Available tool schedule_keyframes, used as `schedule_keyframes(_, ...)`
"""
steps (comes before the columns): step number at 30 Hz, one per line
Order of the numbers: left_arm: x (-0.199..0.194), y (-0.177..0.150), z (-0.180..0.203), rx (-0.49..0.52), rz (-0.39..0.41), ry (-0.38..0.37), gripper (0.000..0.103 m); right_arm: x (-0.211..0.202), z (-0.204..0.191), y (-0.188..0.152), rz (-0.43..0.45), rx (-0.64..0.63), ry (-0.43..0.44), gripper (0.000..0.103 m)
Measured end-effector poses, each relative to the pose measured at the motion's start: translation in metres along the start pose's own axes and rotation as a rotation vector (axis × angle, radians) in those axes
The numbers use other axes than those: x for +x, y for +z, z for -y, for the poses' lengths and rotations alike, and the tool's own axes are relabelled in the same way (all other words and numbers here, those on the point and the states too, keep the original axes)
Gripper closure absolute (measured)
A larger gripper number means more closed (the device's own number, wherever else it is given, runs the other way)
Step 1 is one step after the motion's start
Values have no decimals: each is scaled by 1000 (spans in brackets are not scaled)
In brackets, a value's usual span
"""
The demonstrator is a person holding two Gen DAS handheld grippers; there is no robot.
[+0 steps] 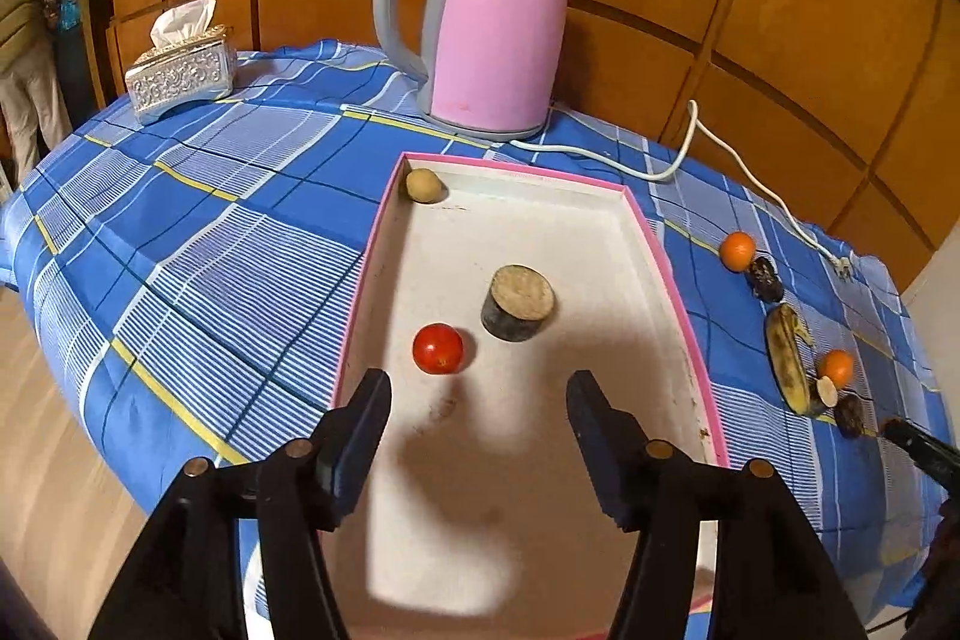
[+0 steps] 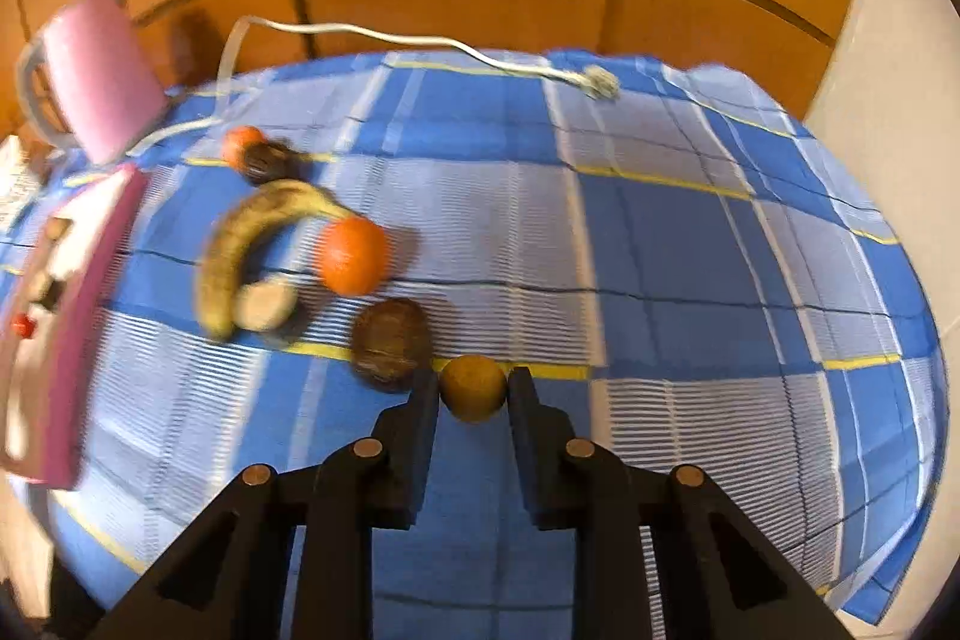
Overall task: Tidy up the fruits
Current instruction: 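Grasp the small yellow round fruit with the right gripper, then carry the yellow fruit into the tray and open the right gripper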
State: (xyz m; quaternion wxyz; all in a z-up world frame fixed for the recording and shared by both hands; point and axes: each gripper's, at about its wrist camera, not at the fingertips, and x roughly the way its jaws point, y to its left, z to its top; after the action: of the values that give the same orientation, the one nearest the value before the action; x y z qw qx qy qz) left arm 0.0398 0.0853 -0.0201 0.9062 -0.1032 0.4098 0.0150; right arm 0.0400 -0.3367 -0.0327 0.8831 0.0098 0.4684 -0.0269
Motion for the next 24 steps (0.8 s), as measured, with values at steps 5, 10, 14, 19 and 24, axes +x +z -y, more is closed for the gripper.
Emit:
schedule_keyframes(5,-6,-2,5,9,3,-20,39,-20,-50,8,18,-135,175,79)
schedule_keyframes(10,-16,-2,-1,-6,25,-28,35,-18,-128,14,-19,-323,359,79)
schedule_keyframes(14,-22,-4,-13,-26,40,-13,35,-12,-193,23,-42,-432,468,79)
schedule_keyframes(19,-26,-5,-30,-63,45,16,35,2,-261,38,-58,-513,528,79)
schedule_keyframes(24,-28,-8,-43,-87,42,41,35,13,-305,52,-50,-506,535,64)
